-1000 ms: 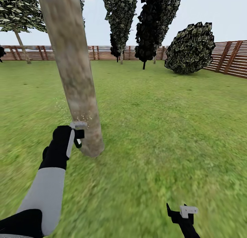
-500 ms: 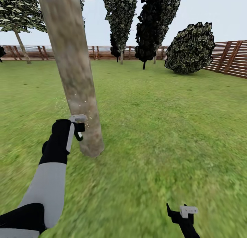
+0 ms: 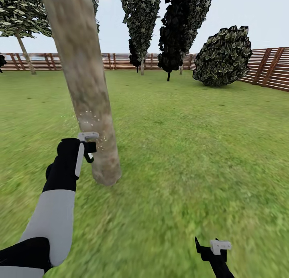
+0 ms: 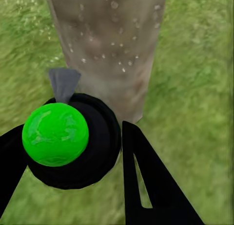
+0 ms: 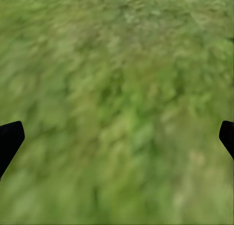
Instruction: In the garden, pick up the pesticide atomizer on the floor and spray pesticide onto both trees until each tree trunk is fully covered.
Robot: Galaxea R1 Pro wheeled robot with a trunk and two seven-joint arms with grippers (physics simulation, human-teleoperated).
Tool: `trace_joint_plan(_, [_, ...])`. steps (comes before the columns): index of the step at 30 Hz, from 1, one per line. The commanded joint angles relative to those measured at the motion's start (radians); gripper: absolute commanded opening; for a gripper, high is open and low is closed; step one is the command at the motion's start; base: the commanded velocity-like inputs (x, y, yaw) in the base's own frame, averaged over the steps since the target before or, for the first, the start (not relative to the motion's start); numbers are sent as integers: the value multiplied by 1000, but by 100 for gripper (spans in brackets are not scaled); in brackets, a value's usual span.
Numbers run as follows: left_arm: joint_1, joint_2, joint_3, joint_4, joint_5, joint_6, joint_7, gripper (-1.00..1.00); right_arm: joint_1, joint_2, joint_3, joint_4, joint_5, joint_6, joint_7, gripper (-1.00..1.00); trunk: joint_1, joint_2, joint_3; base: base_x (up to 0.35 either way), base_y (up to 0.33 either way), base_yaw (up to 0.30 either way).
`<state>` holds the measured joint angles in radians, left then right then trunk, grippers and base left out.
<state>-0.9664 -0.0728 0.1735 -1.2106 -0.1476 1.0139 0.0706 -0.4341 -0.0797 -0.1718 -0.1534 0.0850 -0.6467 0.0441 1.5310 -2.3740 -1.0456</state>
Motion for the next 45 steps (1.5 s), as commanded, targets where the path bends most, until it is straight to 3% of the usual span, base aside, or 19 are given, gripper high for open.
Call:
trace_joint_plan(1, [3, -1, 0, -8, -2, 0, 0, -100, 0, 0, 0, 0, 0, 0, 0, 100, 0, 0, 0, 96, 0, 0])
trace_joint_plan(8, [10, 13, -2, -15, -2, 0, 0, -100, 0, 0, 0, 0, -1, 1, 0, 100, 0, 0, 0, 13, -20, 0])
trace_joint_plan(14, [11, 7, -6, -12, -3, 0, 0, -100, 0, 0, 0, 0, -1, 1, 0, 100, 0, 0, 0, 0, -237, 0])
trace_joint_plan(18, [14, 19, 4, 0, -1, 0, 0, -100, 0, 0, 0, 0, -1, 1, 0, 100, 0, 0, 0, 0, -267, 0])
trace_joint_plan(20, [66, 55, 8, 29, -3, -9, 0, -100, 0, 0, 0, 0, 0, 1, 0, 100, 0, 0, 0, 0, -269, 0])
trace_joint_plan(26, [170, 56, 1, 34, -3, -35, 8, -100, 0, 0, 0, 0, 1, 1, 0, 100, 0, 0, 0, 0, -269, 0])
trace_joint_plan(34, [268, 69, 15, 50, -5, -175, 10, -100, 0, 0, 0, 0, 0, 1, 0, 100, 0, 0, 0, 44, -269, 0])
trace_joint_plan(37, [293, 82, 20, 163, -3, -275, 12, -100, 0, 0, 0, 0, -1, 0, 0, 100, 0, 0, 0, 116, -269, 0])
trace_joint_plan(39, [296, 92, 55, 270, -2, -362, 13, -100, 0, 0, 0, 0, -1, -1, 0, 100, 0, 0, 0, 136, -269, 0])
trace_joint_plan(42, [297, 97, 158, 390, -6, -492, 13, -100, 0, 0, 0, 0, 0, -1, 0, 100, 0, 0, 0, 127, -245, 2])
trace_joint_plan(45, [298, 96, 175, 412, -8, -517, 12, -100, 0, 0, 0, 0, 0, -1, 0, 100, 0, 0, 0, 32, -62, 121])
